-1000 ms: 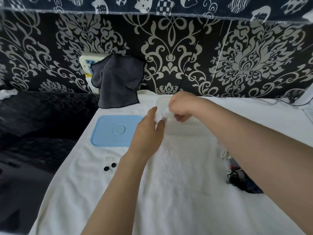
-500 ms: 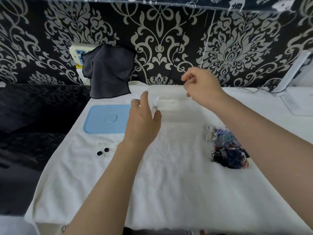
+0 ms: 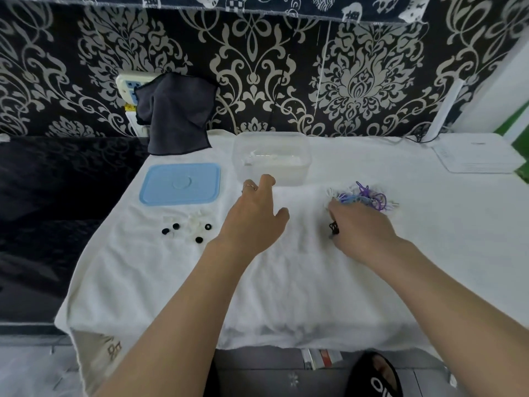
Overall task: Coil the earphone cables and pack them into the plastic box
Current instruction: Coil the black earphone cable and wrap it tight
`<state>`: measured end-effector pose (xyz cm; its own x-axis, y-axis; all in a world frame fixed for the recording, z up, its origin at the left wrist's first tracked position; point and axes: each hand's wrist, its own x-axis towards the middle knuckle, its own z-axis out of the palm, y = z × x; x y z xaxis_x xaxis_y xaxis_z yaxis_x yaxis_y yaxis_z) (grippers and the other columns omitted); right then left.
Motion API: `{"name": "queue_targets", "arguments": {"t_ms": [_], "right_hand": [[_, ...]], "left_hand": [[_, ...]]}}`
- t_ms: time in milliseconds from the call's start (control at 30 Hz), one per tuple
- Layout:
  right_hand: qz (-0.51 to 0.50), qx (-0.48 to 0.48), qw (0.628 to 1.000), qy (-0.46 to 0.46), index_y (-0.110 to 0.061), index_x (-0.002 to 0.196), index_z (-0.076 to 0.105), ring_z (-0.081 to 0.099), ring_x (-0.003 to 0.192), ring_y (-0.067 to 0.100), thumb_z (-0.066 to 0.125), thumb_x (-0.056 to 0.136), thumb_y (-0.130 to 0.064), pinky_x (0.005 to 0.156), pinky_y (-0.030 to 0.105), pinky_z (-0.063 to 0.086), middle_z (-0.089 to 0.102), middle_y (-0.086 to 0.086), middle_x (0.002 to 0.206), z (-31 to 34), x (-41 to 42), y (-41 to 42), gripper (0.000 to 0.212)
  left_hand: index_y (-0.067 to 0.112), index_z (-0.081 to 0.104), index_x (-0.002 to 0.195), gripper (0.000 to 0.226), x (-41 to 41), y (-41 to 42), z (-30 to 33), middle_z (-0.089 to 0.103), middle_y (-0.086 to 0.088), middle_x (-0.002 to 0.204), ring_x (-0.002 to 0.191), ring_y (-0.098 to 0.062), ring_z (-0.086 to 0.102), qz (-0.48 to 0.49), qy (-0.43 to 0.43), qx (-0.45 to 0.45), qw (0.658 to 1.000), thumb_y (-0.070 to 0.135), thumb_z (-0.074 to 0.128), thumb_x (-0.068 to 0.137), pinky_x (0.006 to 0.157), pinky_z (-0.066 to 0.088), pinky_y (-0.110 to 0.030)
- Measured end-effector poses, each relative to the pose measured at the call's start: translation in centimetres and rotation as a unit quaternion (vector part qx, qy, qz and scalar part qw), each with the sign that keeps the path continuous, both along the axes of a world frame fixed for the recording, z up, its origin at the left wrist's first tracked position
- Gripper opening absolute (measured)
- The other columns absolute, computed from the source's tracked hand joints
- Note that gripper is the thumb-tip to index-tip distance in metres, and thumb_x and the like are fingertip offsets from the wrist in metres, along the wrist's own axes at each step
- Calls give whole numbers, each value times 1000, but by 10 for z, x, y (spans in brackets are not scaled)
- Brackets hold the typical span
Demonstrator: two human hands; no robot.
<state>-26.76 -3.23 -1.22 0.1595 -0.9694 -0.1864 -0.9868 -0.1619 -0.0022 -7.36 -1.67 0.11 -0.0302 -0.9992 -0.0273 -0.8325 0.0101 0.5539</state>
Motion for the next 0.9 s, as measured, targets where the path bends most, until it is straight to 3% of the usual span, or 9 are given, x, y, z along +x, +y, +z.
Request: {"name": "queue_targets", "arguments": {"t_ms": [100,200,300,433,500,533,633,767,900], "right_hand": [[-37,-19,988,-149,-18,97,57,62,88,25,65,84,-15,66,33,49,65,-1,92,13,-2,1,15],[-94,-6,948,-303,-24,93,63,61,77,8,71,84,-22,59,26,44,68,-11,86,36,0,-4,12],[-170,43,873,-456,-22,93,68,63,70,15,76,82,-30,62,28,43,70,-6,82,48,1,-7,15],[-211,115,764,-599,-7,98,72,58,65,17,70,91,-20,61,28,42,72,4,84,46,9,-5,15],[-216,137,724,-641,-6,97,72,63,68,17,66,93,-17,62,26,45,73,7,84,40,17,-5,12],[-218,149,707,-657,-7,96,71,66,69,17,64,95,-16,64,27,47,72,8,84,37,21,-4,11],[-221,196,659,-691,-9,93,67,68,67,16,60,97,-16,66,28,52,71,9,84,30,32,-6,10],[-211,216,655,-692,-9,97,65,69,69,19,55,99,-14,67,30,56,69,11,85,27,44,-17,11],[-230,243,651,-682,-6,100,61,70,65,25,49,100,-10,63,34,59,65,15,80,23,50,-27,13]], "left_hand": [[18,35,142,51,0,7,3,47,-9,121,98,-27,62,-13,18,9,1000,31,58,99,85,52,-37],[20,35,143,51,1,10,4,47,-5,123,97,-23,62,-18,57,26,998,33,59,99,84,47,-32],[24,34,144,51,3,11,6,50,-3,126,105,-20,59,-36,96,53,993,34,57,100,84,45,-29],[30,35,144,46,3,10,13,53,4,135,104,-10,61,-50,182,117,975,25,52,102,72,46,-18],[32,39,143,44,4,8,16,56,10,135,99,-1,62,-55,218,145,964,21,48,102,68,47,-11],[32,41,141,42,5,8,16,59,13,133,101,-2,63,-59,226,157,959,19,47,101,74,50,-12],[28,52,131,35,12,4,13,68,13,123,108,-7,67,-58,249,186,949,15,49,98,104,50,-36],[21,62,115,35,22,-2,8,75,2,104,93,-14,73,-30,256,196,946,1,44,92,102,53,-48],[32,59,119,37,35,-6,-1,72,10,110,102,-18,71,-13,231,189,954,7,52,93,99,54,-46]]}}
